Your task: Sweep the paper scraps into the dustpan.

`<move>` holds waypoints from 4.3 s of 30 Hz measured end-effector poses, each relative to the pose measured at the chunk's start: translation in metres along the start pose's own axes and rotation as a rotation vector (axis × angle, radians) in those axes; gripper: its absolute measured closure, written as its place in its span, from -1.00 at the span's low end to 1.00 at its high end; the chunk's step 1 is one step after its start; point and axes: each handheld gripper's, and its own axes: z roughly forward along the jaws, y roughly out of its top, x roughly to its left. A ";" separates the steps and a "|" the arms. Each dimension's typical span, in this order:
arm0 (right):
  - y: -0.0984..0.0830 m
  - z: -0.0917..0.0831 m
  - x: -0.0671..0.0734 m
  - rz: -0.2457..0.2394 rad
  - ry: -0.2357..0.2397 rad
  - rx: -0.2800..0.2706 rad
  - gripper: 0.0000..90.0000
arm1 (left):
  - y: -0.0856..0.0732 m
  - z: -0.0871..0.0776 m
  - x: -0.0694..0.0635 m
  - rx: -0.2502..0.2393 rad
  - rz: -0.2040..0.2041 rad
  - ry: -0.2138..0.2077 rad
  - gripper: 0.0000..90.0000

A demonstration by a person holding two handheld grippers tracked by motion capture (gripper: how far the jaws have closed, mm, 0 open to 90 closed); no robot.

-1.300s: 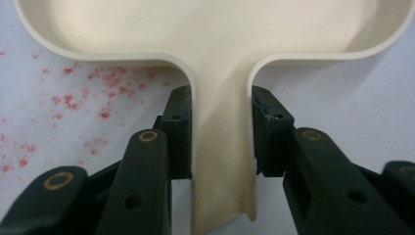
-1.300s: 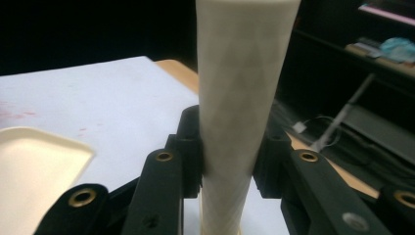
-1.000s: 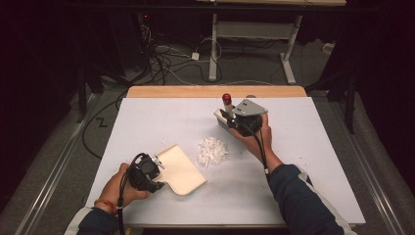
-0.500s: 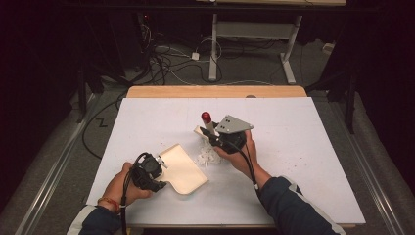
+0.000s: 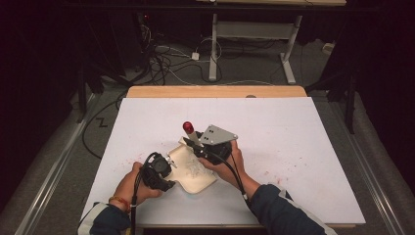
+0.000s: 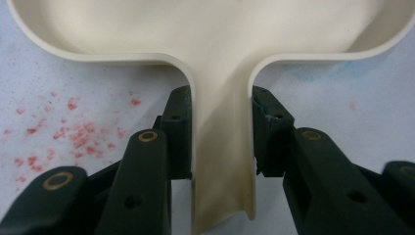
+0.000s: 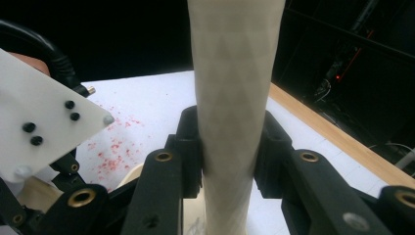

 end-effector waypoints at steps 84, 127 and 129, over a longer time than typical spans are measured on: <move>-0.020 -0.092 -0.011 0.045 0.058 0.062 0.57 | -0.006 -0.002 0.000 0.005 -0.017 0.009 0.41; 0.001 -0.021 -0.050 0.076 -0.090 0.018 0.57 | -0.004 -0.007 0.002 -0.009 -0.014 0.018 0.41; 0.002 -0.014 -0.044 0.079 -0.056 0.000 0.57 | -0.003 -0.008 0.001 -0.016 -0.010 0.018 0.41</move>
